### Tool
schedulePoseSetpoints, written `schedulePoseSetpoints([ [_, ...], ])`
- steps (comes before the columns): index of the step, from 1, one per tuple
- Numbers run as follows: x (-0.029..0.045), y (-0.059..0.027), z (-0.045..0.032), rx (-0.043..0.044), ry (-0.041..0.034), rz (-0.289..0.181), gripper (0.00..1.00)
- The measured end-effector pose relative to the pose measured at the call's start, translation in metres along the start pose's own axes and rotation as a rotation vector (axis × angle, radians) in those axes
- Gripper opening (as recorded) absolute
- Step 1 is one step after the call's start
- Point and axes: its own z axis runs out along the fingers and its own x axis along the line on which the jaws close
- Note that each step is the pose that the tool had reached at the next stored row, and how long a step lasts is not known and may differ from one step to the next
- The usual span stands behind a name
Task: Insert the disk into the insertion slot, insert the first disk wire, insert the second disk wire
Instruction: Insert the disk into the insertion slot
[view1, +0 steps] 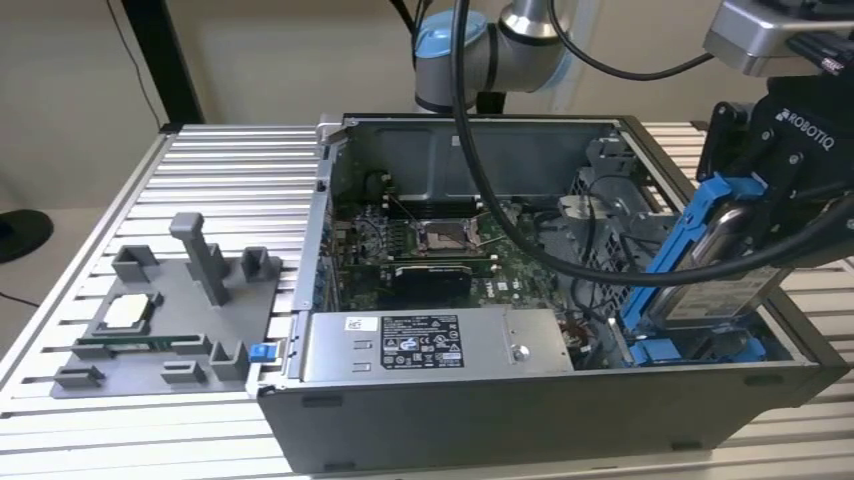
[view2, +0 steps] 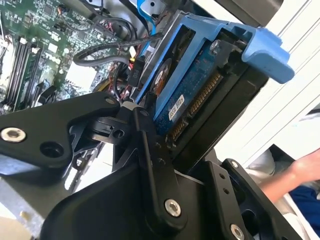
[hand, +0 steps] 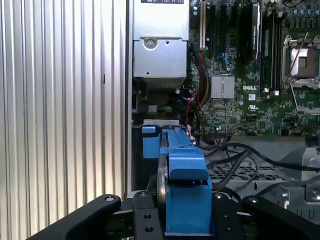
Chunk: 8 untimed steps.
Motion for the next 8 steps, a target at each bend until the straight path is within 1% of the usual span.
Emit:
schedulePoseSetpoints([
  [6, 0.0001, -0.0001, 0.0092, -0.0003, -0.0068, 0.000, 0.00],
  [8, 0.0001, -0.0003, 0.0129, -0.0001, -0.0107, 0.000, 0.00],
])
